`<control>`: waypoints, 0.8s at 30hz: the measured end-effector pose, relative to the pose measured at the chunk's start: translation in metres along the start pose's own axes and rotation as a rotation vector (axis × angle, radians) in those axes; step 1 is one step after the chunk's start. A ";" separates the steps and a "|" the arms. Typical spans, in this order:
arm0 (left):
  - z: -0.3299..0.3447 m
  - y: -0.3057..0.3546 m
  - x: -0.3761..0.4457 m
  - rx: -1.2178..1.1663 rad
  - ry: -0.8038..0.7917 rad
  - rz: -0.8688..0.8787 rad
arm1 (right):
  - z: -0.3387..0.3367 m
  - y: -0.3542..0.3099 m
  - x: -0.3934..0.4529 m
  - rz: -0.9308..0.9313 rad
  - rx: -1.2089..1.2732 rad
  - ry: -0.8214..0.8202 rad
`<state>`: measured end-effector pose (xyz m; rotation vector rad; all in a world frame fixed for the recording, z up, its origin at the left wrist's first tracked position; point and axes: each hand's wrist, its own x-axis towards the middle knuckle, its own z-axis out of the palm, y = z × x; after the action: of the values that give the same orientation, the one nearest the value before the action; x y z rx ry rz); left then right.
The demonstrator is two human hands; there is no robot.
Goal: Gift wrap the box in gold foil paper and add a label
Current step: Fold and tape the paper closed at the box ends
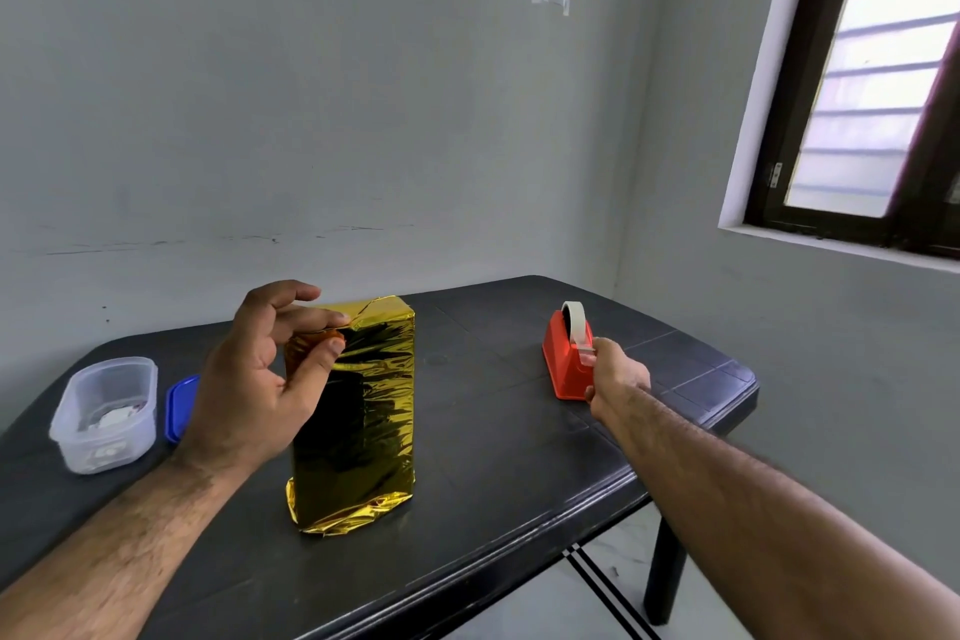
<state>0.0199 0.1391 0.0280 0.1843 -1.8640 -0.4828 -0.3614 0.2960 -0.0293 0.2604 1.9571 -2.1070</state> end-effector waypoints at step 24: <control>0.001 0.005 0.003 0.021 0.003 -0.002 | -0.002 -0.001 0.009 -0.143 -0.415 0.056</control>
<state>0.0187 0.1430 0.0328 0.2010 -1.8666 -0.4645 -0.3705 0.2979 -0.0312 0.1011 2.4484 -1.7265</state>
